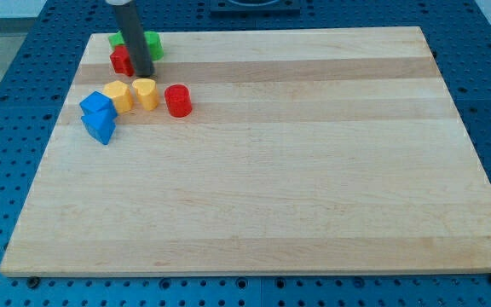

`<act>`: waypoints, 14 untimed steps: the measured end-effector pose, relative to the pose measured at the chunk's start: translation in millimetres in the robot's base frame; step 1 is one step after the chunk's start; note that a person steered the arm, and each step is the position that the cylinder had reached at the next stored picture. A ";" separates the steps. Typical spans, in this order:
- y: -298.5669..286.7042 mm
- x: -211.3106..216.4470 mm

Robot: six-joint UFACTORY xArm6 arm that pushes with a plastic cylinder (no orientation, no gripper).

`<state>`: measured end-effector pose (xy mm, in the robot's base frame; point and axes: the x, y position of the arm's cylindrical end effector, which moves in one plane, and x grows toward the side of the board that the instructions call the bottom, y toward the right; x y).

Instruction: Move the red circle below the green circle

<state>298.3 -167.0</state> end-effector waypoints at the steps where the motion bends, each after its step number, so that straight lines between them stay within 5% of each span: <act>1: 56.2 15.0; 3: 126.1 88.9; 5: 49.6 103.8; 14: 82.3 7.8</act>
<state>306.1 -84.6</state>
